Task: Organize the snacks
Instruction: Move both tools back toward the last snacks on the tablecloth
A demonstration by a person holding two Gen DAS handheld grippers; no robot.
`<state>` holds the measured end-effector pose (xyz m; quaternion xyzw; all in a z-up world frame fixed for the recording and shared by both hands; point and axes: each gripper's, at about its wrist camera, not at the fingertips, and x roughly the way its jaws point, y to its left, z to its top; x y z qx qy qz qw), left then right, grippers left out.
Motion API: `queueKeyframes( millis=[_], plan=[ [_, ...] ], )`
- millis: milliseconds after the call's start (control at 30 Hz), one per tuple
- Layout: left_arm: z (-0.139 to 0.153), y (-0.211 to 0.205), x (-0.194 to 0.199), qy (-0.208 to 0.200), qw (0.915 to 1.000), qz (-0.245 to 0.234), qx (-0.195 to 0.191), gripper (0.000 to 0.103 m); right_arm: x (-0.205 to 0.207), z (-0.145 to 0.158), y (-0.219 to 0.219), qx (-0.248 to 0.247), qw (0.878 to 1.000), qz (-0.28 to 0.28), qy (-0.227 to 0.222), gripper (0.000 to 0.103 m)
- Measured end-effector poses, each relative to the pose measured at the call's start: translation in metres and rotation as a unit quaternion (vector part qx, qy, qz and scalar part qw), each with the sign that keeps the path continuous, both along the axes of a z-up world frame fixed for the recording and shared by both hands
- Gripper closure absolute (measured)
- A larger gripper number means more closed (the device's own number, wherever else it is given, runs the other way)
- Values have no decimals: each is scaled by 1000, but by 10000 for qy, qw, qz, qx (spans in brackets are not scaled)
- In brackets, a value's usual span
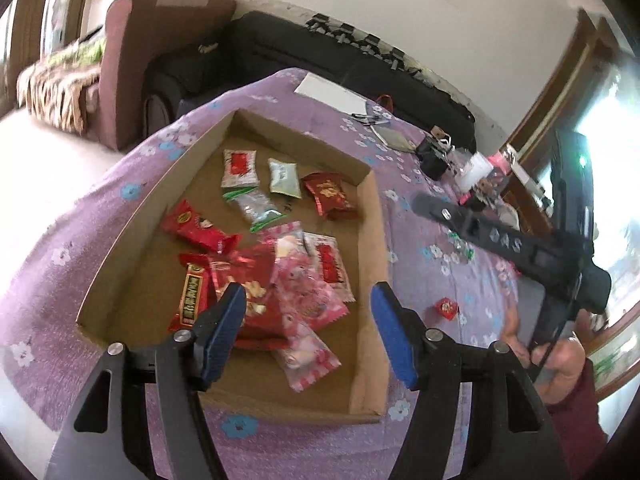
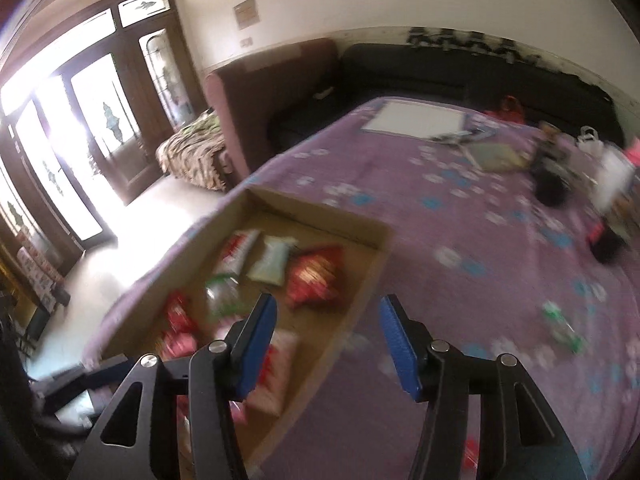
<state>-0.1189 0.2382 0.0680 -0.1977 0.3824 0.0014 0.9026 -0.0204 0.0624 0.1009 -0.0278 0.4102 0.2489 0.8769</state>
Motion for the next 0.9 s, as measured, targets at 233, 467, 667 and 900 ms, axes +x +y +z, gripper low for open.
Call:
queueKeyframes(
  millis=[233, 467, 667, 900],
  plan=[
    [11, -49, -4, -48, 9974, -312, 646, 39, -18, -6, -90, 125, 9977, -669, 49, 46],
    [11, -91, 0, 55, 9933, -682, 936, 39, -23, -13, -171, 284, 9903, -1354, 116, 46],
    [6, -113, 6, 221, 9898, -894, 1091, 39, -21, -25, -219, 455, 9826, -1793, 190, 46],
    [5, -120, 9, 315, 9906, -979, 898, 39, -18, -29, -280, 711, 9666, -2458, 170, 46]
  ],
)
